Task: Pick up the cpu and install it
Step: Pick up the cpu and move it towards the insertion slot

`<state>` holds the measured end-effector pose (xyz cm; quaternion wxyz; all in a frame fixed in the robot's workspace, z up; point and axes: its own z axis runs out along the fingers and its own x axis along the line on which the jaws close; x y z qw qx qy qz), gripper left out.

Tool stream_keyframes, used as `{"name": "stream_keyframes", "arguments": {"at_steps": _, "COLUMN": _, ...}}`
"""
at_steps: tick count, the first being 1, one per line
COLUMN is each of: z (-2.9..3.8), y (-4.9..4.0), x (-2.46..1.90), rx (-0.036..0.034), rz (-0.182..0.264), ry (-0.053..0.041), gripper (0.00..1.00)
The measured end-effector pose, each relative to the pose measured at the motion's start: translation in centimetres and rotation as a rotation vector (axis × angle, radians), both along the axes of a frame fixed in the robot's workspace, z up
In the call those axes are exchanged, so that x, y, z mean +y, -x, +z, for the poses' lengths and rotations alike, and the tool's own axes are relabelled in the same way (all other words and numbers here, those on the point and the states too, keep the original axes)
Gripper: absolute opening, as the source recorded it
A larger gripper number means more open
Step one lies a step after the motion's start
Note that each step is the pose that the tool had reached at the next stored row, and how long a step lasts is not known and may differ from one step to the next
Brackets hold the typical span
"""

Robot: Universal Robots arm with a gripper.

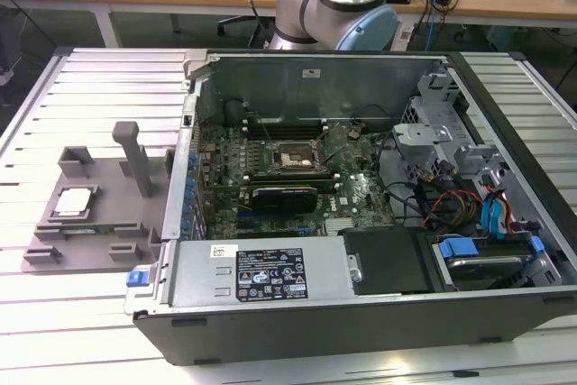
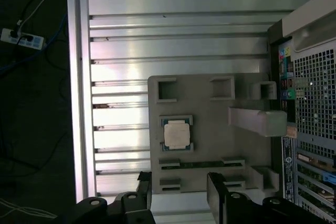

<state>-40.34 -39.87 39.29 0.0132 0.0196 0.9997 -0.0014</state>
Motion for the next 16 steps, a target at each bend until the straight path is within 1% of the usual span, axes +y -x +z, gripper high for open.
{"name": "stream_keyframes", "arguments": {"at_steps": 2, "z": 0.00, "y": 0.00, "x": 0.00, "rx": 0.0000, "rz": 0.000, "ry": 0.0000, "gripper": 0.55}}
{"name": "stream_keyframes", "arguments": {"at_steps": 3, "z": 0.00, "y": 0.00, "x": 0.00, "rx": 0.0000, "rz": 0.000, "ry": 0.0000, "gripper": 0.62}}
{"name": "stream_keyframes", "arguments": {"at_steps": 8, "z": -0.11, "y": 0.00, "x": 0.00, "rx": -0.0001, "rz": 0.000, "ry": -0.0001, "gripper": 0.62}}
{"name": "stream_keyframes", "arguments": {"at_steps": 16, "z": -0.67, "y": 0.00, "x": 0.00, "rx": 0.0000, "rz": 0.000, "ry": 0.0000, "gripper": 0.62}}
